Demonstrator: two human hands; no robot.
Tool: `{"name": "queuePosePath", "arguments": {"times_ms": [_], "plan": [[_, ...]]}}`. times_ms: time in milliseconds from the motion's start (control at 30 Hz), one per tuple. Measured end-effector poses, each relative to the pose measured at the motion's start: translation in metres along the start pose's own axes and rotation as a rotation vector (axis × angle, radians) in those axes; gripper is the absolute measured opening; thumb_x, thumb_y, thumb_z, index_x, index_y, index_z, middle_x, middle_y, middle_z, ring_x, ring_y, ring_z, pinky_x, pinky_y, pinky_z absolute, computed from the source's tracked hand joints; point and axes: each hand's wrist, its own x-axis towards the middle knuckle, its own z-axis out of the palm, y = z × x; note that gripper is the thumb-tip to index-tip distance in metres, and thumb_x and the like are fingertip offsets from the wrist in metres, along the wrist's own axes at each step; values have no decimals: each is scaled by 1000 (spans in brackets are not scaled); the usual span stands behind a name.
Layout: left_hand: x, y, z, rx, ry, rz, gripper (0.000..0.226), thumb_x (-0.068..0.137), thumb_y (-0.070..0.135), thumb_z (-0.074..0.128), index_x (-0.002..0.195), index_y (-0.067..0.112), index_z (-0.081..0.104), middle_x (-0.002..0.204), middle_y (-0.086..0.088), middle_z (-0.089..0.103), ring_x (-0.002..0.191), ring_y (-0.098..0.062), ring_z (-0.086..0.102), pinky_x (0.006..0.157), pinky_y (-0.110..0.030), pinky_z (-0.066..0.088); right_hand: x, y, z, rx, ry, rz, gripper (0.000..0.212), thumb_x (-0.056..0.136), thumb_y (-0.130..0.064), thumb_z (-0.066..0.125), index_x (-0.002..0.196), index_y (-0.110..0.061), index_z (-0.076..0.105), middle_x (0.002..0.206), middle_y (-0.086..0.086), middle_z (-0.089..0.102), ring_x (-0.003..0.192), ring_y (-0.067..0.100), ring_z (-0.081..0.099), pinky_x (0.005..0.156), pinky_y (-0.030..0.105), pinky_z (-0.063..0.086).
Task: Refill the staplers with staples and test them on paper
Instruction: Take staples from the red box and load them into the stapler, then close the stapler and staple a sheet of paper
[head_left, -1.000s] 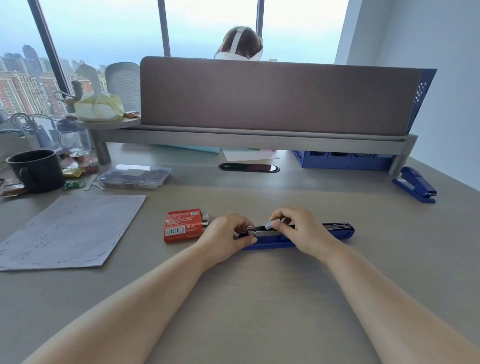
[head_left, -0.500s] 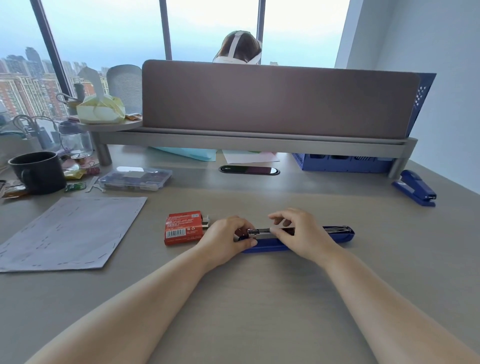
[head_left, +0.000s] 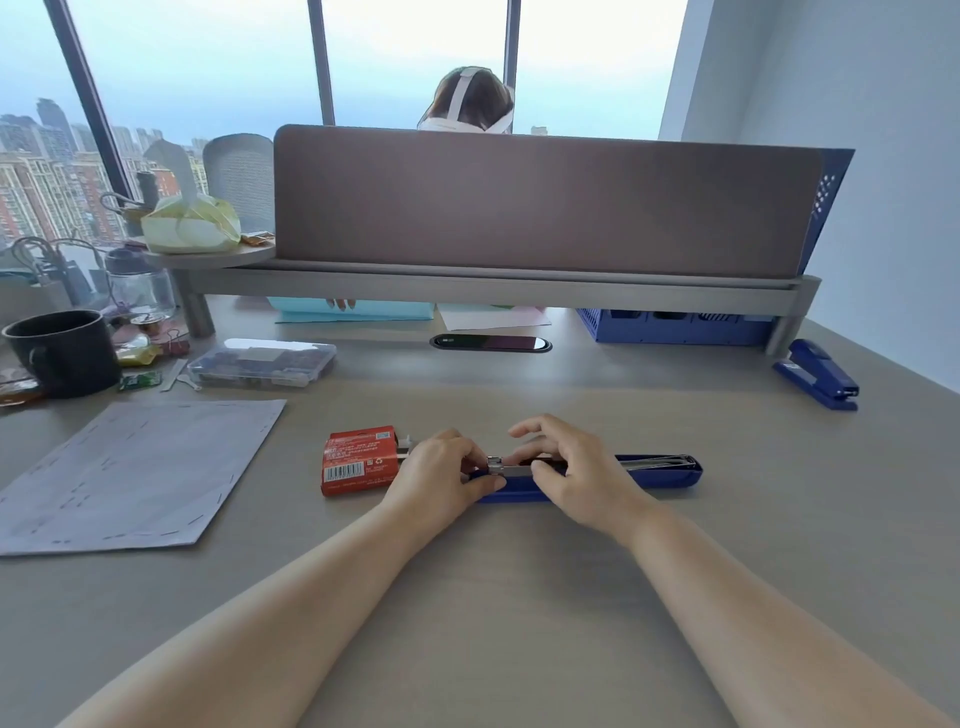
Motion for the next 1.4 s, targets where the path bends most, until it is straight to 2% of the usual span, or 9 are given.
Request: {"name": "queuePosePath", "arguments": {"times_ms": [167, 233, 333, 500, 600, 733, 967, 1233, 1400], "plan": [[1, 2, -1, 103, 18, 0, 24, 84, 31, 63, 97, 10, 66, 101, -2, 60, 89, -19, 58, 79, -30, 49, 4, 15, -10, -139, 171, 20, 14, 85, -8, 51, 93, -18, 58, 91, -2, 67, 87, 14, 59, 73, 22, 45], [2, 2, -2, 175, 23, 6, 24, 87, 31, 58, 99, 10, 64, 104, -4, 60, 92, -21, 58, 78, -31, 47, 3, 23, -13, -252, 116, 66, 12, 85, -20, 58, 96, -18, 60, 91, -4, 64, 88, 16, 58, 78, 30, 49], [4, -1, -3, 254, 25, -5, 23, 90, 30, 53, 99, 11, 62, 105, -4, 58, 92, -23, 58, 75, -32, 46, 4, 27, -18, -388, -12, 149, 30, 78, -41, 66, 100, -21, 61, 96, -3, 66, 90, 18, 59, 81, 36, 49], [9, -7, -4, 318, 8, -19, 24, 93, 28, 48, 102, 12, 64, 106, -5, 59, 94, -25, 58, 75, -32, 45, 7, 39, -35, -351, -44, 285, 34, 59, -37, 80, 86, -28, 61, 85, -6, 62, 83, 20, 60, 79, 37, 52], [12, -10, -5, 368, -5, -17, 27, 94, 31, 45, 105, 16, 65, 109, -3, 61, 100, -26, 59, 91, -35, 42, 7, 48, -47, -376, -40, 337, 32, 56, -33, 83, 73, -25, 57, 80, 0, 62, 79, 23, 59, 75, 35, 49], [16, -11, -9, 534, -18, 1, 29, 96, 32, 39, 104, 22, 66, 113, 2, 64, 104, -21, 59, 113, -39, 21, 5, 55, -51, -357, -16, 346, 28, 57, -34, 82, 63, -24, 56, 72, 1, 61, 71, 22, 56, 70, 35, 49], [17, -15, -13, 572, -60, -27, 33, 98, 28, 33, 107, 24, 64, 114, 4, 67, 108, -20, 59, 116, -43, 13, 2, 59, -47, -317, 92, 324, 27, 55, -45, 79, 67, -27, 63, 67, -7, 63, 70, 18, 61, 67, 37, 52], [18, -14, -13, 589, -74, -80, 32, 97, 29, 31, 102, 26, 62, 103, -1, 71, 101, -24, 62, 116, -43, 13, 0, 54, -52, -185, 253, 315, 22, 56, -37, 83, 69, -26, 70, 69, -6, 69, 69, 16, 63, 68, 35, 52], [17, -15, -14, 555, -65, -81, 29, 97, 29, 32, 101, 25, 61, 100, -2, 72, 98, -24, 64, 117, -42, 11, 4, 49, -53, -89, 429, 143, 44, 52, -19, 88, 86, -16, 61, 88, -1, 59, 81, 17, 54, 68, 12, 41]]}}
